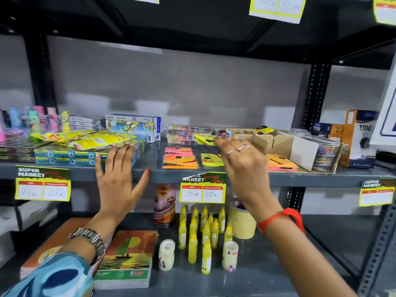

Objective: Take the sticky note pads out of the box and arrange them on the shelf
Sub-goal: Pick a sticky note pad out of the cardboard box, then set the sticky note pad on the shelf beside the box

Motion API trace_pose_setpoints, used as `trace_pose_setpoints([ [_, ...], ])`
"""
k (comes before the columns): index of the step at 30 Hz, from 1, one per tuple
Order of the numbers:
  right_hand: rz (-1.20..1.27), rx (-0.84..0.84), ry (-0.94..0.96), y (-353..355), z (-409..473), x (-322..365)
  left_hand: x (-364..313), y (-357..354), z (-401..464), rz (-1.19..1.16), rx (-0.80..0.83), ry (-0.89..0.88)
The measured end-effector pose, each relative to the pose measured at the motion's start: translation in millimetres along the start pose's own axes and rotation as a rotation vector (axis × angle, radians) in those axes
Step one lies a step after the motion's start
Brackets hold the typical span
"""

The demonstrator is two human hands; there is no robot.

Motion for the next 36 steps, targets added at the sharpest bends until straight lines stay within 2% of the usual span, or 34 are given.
trace_pose_setpoints([
  [4, -0.226, 0.444, -0.114, -26, 7, 11, 1, 0, -1, 0.011, 0.006, -0.016],
  [6, -0.230, 0.617, -0.153, -31, 7, 10, 1, 0, -2, 0.007, -0.007, -0.019],
  [9, -0.223, 0.727, -0.101, -34, 4, 7, 1, -1, -2, 0.009, -0.021, -0.021],
  [13, -0.142, 0.724, -0.127, -25, 2, 3, -1, -3, -3, 0.009, -0.039, -0.015],
  [18, -0.058, 0.343, -0.260, 5, -3, -22, -1, -3, -3, -0.001, -0.052, -0.014],
  [20, -0.068, 0.311, -0.391, 16, -13, -45, -1, -3, -3, -0.004, -0.050, -0.012],
  [23, -0.098, 0.331, -0.519, 28, -28, -74, -2, -3, -3, -0.006, -0.056, -0.006],
  [25, -0.180, 0.426, -0.539, 29, -32, -84, -3, -3, -3, -0.014, -0.059, -0.002],
  [31, -0.283, 0.691, -0.402, 16, -35, -84, -1, -2, -2, -0.007, -0.058, -0.002],
  [34, -0.351, 0.693, -0.391, 20, -37, -81, 0, -1, -2, -0.007, -0.041, -0.004],
  [36, -0.380, 0.636, -0.421, 24, -38, -83, -1, -1, -2, -0.006, -0.028, -0.007],
])
Point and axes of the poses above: each hand's wrist, its own z-axis towards the middle knuckle, its own y-axis out of the back of the hand, x = y × z, the point moved 2 cm from there along z, towards the middle knuckle, and after that the axes turned 3 degrees about -z, right-handed, at the moved point
